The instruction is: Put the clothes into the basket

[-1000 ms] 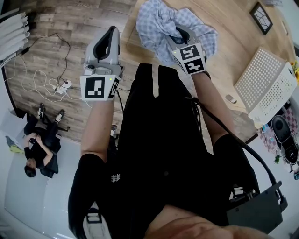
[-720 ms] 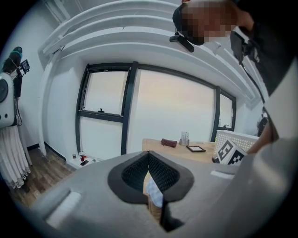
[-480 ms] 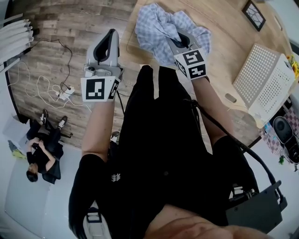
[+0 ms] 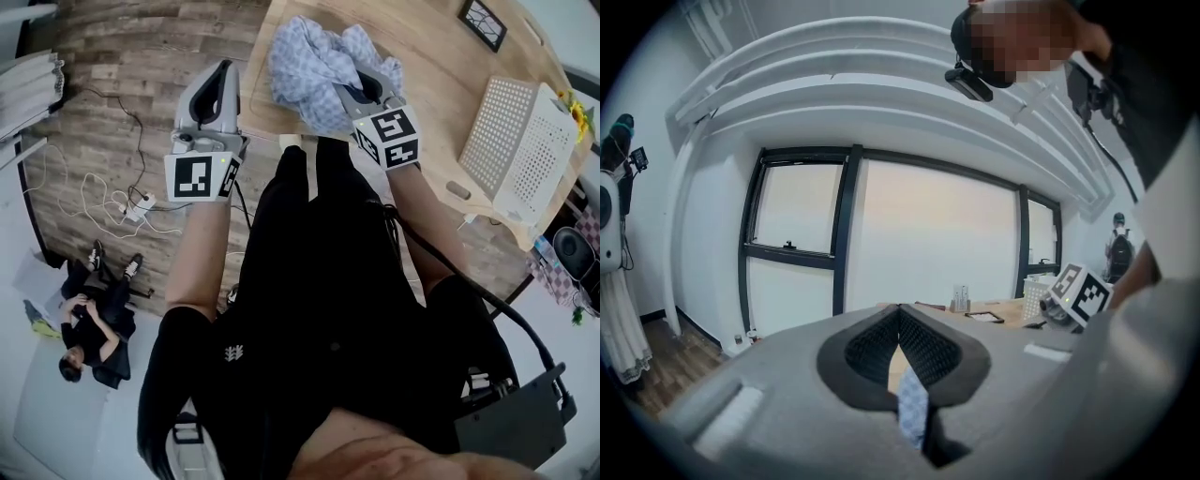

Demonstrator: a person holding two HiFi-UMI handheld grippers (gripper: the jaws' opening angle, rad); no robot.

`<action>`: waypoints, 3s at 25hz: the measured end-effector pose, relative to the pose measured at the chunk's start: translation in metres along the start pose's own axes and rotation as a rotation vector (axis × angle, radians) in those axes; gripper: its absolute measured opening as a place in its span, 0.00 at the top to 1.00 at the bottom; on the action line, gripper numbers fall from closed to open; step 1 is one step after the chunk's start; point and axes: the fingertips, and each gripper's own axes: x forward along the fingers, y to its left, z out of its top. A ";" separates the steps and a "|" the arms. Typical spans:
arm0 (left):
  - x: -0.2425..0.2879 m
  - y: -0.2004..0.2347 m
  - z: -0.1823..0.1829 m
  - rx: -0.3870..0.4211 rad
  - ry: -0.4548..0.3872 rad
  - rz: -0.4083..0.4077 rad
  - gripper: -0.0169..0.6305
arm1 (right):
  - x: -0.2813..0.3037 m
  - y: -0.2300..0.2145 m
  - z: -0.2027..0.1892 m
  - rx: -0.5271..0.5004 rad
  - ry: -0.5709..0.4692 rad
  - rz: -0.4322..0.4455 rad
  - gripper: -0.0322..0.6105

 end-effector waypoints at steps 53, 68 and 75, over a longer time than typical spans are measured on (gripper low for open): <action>0.010 -0.117 0.155 0.112 -0.222 -0.424 0.97 | -0.267 -0.013 0.175 -0.050 -0.446 -0.507 0.83; 0.051 -0.229 0.168 0.121 -0.236 -0.459 0.97 | -0.370 -0.072 0.161 -0.067 -0.523 -0.535 0.83; 0.077 -0.296 0.179 0.147 -0.242 -0.477 0.97 | -0.433 -0.118 0.151 -0.062 -0.577 -0.553 0.83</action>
